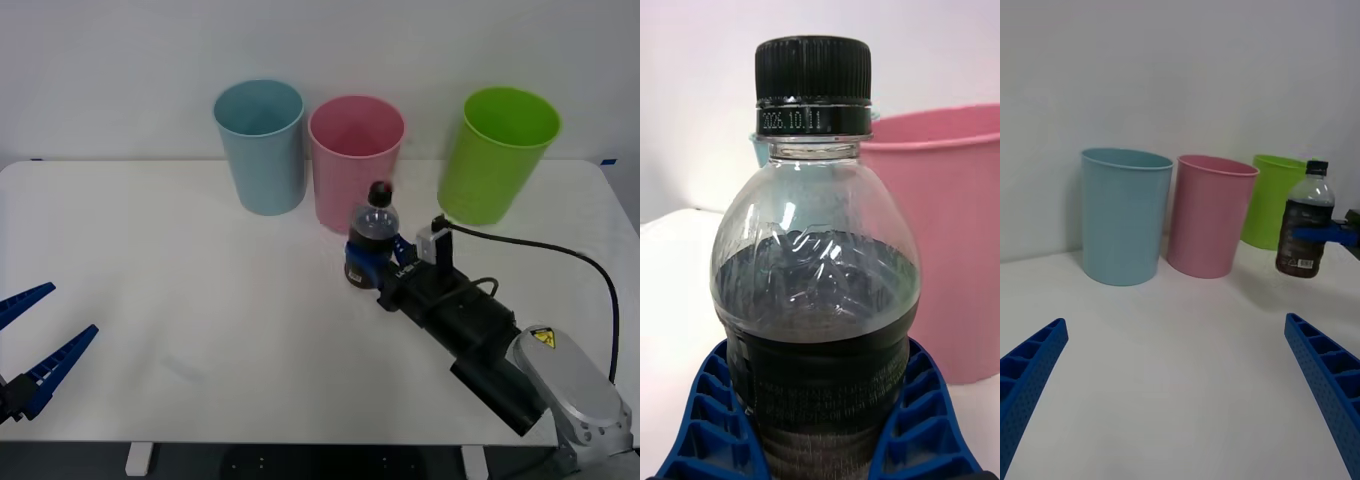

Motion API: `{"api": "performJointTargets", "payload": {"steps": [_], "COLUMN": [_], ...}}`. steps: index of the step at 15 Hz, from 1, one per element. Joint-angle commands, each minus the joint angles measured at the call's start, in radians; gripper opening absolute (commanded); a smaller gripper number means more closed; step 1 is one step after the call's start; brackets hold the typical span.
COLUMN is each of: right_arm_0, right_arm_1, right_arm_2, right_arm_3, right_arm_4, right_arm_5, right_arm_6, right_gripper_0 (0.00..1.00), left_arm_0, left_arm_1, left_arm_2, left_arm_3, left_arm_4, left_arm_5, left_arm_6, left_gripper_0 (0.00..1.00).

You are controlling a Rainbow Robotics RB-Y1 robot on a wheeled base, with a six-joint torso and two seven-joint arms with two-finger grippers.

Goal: Grasp the object on the table and drop it into the matching bin: aluminum can to the light blue bin, PET bottle to the pink bin.

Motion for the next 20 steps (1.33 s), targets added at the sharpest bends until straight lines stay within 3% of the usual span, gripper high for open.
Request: {"api": "performJointTargets", "payload": {"steps": [1,10,16,20], "right_arm_0": [0.017,-0.077,-0.207,-0.341], "right_arm_1": [-0.063,-0.261,-0.35,-0.361], "right_arm_2": [-0.001,-0.031,-0.035,-0.032], "right_arm_3": [-0.085,-0.206,-0.199,-0.087], "right_arm_4": [-0.026,-0.071,-0.086,-0.088], "right_arm_5": [-0.002,-0.003,-0.005,-0.052], "right_arm_6": [-0.073,-0.311,-0.45,-0.46], "right_gripper_0": [0.0,0.0,0.0,0.0], "left_arm_0": [0.0,0.0,0.0,0.0], "left_arm_1": [0.0,0.0,0.0,0.0], "left_arm_2": [0.0,0.0,0.0,0.0], "left_arm_3": [0.0,0.0,0.0,0.0], "left_arm_4": [0.0,0.0,0.0,0.0], "left_arm_5": [0.0,0.0,0.0,0.0], "left_arm_6": [0.0,0.0,0.0,0.0], "left_gripper_0": [1.0,1.0,1.0,1.0]}}
